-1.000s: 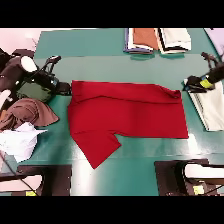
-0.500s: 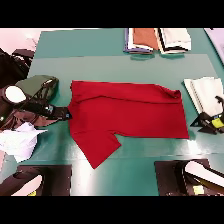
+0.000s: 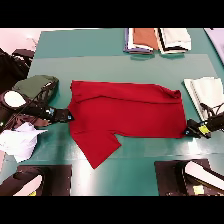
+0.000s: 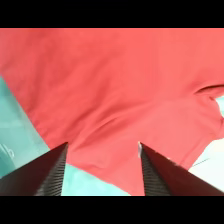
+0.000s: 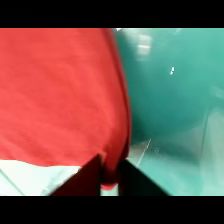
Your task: Fold the shirts.
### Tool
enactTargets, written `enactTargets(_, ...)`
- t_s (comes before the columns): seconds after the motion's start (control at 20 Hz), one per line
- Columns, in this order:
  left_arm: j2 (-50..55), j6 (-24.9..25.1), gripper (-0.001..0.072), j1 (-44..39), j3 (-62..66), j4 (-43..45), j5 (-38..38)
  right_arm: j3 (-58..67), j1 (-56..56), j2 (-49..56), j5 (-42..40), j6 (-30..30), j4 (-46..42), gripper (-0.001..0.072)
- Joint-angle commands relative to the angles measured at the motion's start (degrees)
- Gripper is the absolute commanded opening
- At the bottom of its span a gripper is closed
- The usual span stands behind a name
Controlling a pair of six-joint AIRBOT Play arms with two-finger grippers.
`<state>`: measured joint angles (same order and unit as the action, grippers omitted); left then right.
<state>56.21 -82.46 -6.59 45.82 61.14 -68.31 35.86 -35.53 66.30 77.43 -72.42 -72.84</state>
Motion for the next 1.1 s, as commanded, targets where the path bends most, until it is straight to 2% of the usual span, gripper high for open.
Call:
enactTargets(0.0, -0.24, 0.22, 0.0531, 0.02, -0.13, 1.42, -4.76, -0.46, 4.46, -1.53, -0.57, 0.07, -0.37, 0.0020)
enactTargets(0.1, -2.54, -0.52, 0.0531, 0.02, -1.95, 2.60, -5.70, -0.46, 5.77, -4.63, -0.87, 0.07, -0.52, 0.0020)
enactTargets(0.3, -8.57, -6.12, 0.0531, 0.02, -11.69, 2.95, -3.82, -0.46, 5.79, -9.77, -1.03, 0.04, -0.63, 0.0020)
enactTargets(0.4, -8.76, -6.08, 0.0532, 0.02, -16.41, 0.72, -3.13, -0.48, 5.81, -10.64, -0.98, 0.04, -0.55, 0.0020)
enactTargets(0.55, -8.76, -5.29, 0.0532, 0.02, -22.01, -7.02, 0.94, -0.48, 5.81, -10.82, -0.94, 0.04, -0.13, 0.0020)
enactTargets(0.85, -8.76, 0.52, 0.0530, -0.35, -28.20, -18.49, 9.33, -0.48, 5.81, -10.82, -0.85, 0.04, -0.17, 0.0020)
enactTargets(0.95, -8.76, 1.31, 0.0530, -3.48, -29.07, -19.17, 12.79, -0.46, 5.81, -10.82, -0.79, 0.02, -0.15, 0.0020)
enactTargets(1.05, -8.74, -0.31, 0.0529, -7.63, -29.20, -19.17, 16.74, -0.46, 5.81, -10.84, -0.70, 0.02, -0.15, 0.0020)
